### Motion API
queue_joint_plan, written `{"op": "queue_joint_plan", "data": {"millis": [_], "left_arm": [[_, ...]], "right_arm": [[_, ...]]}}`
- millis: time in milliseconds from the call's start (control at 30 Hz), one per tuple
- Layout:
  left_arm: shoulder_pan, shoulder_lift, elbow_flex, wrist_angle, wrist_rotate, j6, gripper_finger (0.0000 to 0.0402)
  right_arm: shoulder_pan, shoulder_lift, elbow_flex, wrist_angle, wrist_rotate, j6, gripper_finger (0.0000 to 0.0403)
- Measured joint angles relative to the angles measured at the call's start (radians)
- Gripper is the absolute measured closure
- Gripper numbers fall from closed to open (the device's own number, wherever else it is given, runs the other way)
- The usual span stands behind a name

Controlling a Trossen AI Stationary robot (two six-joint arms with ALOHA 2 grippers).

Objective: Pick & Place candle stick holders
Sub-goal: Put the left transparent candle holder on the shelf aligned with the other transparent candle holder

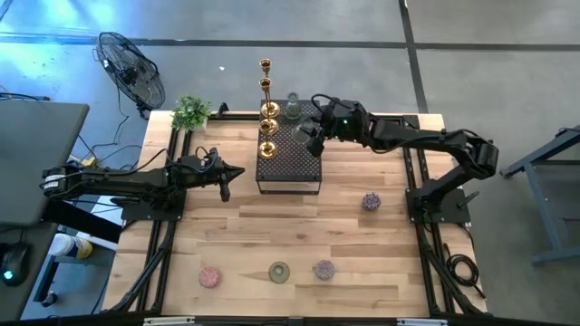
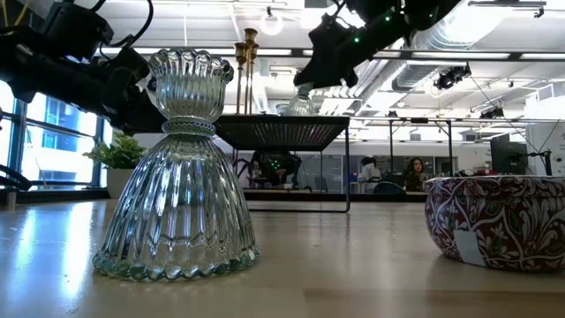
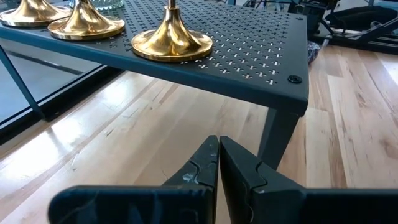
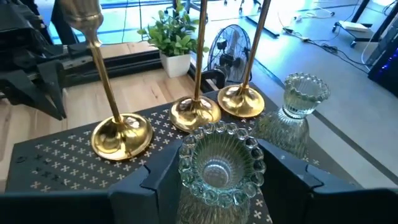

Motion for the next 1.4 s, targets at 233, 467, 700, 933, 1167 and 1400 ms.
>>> {"op": "queue_joint_plan", "data": {"millis": [233, 467, 700, 933, 1167, 1400], "left_arm": [[0.0, 0.0, 0.0, 0.0, 0.0, 0.0, 0.0392], [0.0, 0.0, 0.0, 0.0, 0.0, 0.0, 0.0392], [0.0, 0.0, 0.0, -0.001, 0.0, 0.0, 0.0392], [0.0, 0.0, 0.0, -0.003, 0.0, 0.0, 0.0392], [0.0, 0.0, 0.0, -0.002, 0.0, 0.0, 0.0392], [0.0, 0.0, 0.0, -0.003, 0.0, 0.0, 0.0392]], "right_arm": [[-0.031, 0.01, 0.0, 0.004, -0.014, 0.02, 0.0232], [-0.057, 0.031, 0.0, 0.018, -0.047, 0.026, 0.0232], [-0.061, 0.065, 0.047, -0.026, -0.062, 0.023, 0.0232], [-0.063, 0.069, 0.09, -0.042, -0.068, 0.019, 0.0231], [-0.063, 0.124, 0.102, -0.021, -0.083, 0.023, 0.023], [-0.065, 0.19, 0.175, -0.046, -0.083, -0.003, 0.023]]}}
